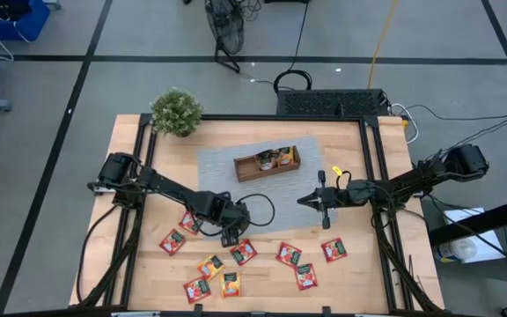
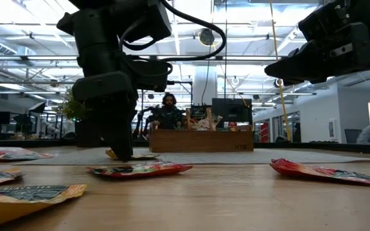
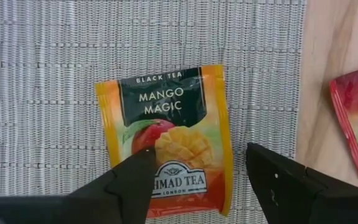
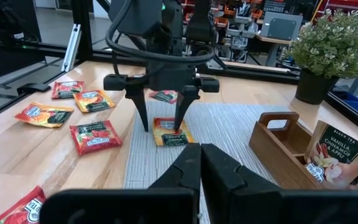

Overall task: Pick & Place Tea
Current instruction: Put the yellow tea bag into the right section of the wooden organizer

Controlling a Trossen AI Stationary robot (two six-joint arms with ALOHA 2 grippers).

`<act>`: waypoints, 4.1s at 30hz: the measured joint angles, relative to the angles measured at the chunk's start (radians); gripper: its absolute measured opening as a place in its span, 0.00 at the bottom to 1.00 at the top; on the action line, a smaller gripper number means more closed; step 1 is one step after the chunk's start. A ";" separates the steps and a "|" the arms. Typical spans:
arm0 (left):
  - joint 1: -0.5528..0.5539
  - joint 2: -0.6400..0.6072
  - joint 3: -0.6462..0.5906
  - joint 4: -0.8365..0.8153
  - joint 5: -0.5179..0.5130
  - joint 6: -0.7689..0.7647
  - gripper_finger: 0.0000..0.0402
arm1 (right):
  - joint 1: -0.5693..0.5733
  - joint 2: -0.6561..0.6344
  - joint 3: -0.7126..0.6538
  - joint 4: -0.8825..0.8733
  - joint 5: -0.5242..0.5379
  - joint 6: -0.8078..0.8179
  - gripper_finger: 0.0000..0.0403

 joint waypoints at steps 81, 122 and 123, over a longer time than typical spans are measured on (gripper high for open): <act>0.116 -0.045 -0.116 -0.034 0.058 -0.184 0.10 | 0.000 0.000 0.000 0.006 0.000 0.024 0.00; 0.084 -0.088 0.128 0.383 -0.652 0.862 0.01 | -0.225 0.480 0.301 0.255 -0.033 0.312 0.38; 0.084 -0.088 0.128 0.383 -0.652 0.861 0.02 | -0.229 0.483 0.300 0.253 -0.033 0.312 0.36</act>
